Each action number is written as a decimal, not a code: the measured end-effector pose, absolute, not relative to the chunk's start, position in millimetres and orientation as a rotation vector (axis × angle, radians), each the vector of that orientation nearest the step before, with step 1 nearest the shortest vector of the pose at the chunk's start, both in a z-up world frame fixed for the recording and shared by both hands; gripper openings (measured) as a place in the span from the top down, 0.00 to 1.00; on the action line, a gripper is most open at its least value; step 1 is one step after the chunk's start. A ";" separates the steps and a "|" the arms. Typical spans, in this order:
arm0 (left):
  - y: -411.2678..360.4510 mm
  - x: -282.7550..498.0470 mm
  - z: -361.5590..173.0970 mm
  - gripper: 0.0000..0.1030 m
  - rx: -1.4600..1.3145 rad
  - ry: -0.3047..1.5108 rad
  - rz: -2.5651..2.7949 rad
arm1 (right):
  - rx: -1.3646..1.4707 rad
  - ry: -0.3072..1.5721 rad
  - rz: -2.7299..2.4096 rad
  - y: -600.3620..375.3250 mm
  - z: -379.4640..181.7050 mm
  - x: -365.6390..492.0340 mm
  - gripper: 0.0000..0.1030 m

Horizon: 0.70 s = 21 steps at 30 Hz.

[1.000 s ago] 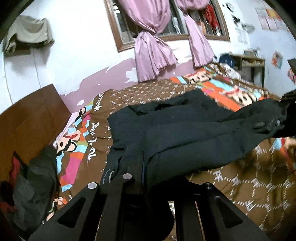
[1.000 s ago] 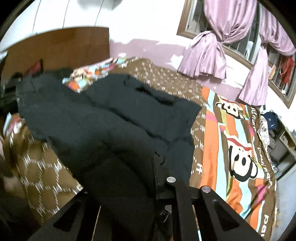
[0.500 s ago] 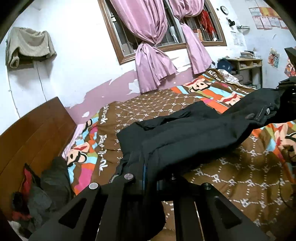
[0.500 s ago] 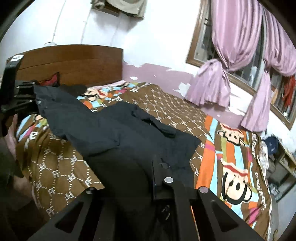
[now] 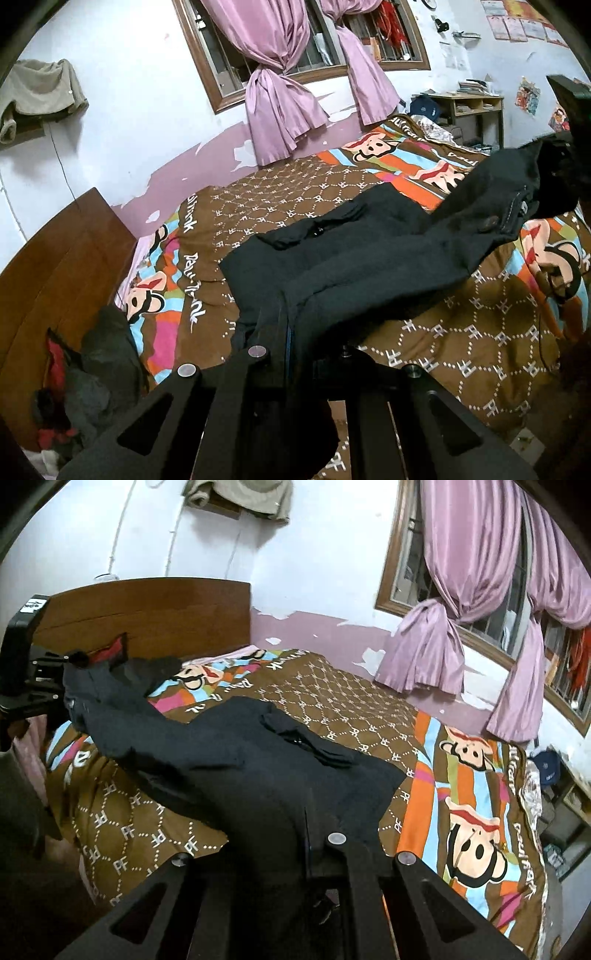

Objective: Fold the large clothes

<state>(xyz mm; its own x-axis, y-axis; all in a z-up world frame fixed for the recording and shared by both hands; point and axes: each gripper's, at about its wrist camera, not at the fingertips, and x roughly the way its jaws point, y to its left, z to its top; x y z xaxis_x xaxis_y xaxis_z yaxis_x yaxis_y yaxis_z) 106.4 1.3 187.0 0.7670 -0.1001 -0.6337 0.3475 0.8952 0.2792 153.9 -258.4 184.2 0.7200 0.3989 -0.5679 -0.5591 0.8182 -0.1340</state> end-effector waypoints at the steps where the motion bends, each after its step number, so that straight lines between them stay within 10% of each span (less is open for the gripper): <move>1: 1.1 111.4 187.7 0.95 0.398 0.655 -0.249 | -0.312 0.548 0.525 -256.7 183.9 160.7 0.94; 21: 15.3 318.6 170.7 0.95 0.338 0.567 -0.145 | -0.281 0.526 0.355 -233.3 153.5 358.6 0.93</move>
<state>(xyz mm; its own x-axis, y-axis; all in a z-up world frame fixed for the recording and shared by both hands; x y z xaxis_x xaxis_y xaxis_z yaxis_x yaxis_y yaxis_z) 318.6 15.3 170.7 0.8350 -0.0421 -0.5486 0.2266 0.9349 0.2731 358.6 -233.3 153.5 0.8066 0.2558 -0.5329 -0.3981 0.9015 -0.1697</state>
